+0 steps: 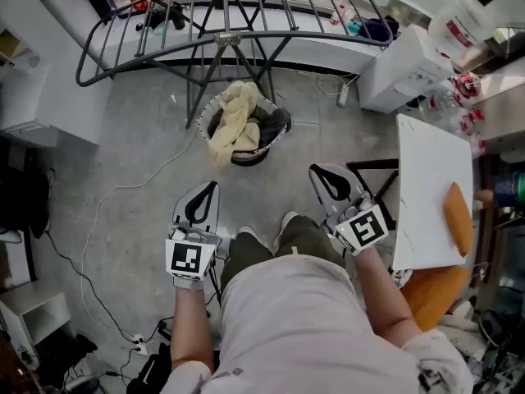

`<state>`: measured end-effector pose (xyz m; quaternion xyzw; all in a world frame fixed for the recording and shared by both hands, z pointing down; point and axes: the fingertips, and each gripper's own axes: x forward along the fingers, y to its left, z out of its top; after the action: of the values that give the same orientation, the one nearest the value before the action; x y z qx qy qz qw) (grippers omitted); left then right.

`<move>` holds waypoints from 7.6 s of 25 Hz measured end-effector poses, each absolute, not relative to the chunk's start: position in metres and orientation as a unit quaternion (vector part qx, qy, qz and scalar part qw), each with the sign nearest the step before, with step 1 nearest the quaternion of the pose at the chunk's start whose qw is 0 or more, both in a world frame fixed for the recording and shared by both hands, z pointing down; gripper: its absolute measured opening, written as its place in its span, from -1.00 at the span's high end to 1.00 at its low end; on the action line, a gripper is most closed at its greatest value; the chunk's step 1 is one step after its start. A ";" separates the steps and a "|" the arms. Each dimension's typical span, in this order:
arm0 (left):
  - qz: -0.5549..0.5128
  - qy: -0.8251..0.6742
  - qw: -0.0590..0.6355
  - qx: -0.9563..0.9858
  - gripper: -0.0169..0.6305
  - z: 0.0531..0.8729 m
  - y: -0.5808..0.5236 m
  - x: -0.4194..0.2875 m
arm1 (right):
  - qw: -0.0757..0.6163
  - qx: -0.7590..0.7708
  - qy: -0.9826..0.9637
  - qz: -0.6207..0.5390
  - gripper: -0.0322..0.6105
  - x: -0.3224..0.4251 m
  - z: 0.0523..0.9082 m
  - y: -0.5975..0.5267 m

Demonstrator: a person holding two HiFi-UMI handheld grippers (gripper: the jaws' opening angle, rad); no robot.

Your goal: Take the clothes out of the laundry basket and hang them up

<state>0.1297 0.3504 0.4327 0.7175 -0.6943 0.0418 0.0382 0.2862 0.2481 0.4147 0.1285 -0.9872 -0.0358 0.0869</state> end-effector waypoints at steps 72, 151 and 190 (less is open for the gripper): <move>0.204 -0.596 0.598 0.495 0.91 0.998 0.189 -0.003 | 0.404 -0.098 -0.908 0.052 0.88 0.080 0.676 -0.055; 0.210 -0.905 -0.023 0.369 0.92 0.229 0.226 -0.138 | 0.202 -0.332 -0.921 -0.018 0.87 -0.070 0.477 0.094; 0.212 -0.823 -0.125 0.511 0.92 0.212 -0.036 -0.600 | 0.107 0.195 -0.954 -0.199 0.87 -0.401 0.253 -0.238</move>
<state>-0.5998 -0.0359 0.2122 0.5113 -0.8234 0.2125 -0.1245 -0.4008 -0.2384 0.2531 0.1953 -0.9544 -0.1987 0.1073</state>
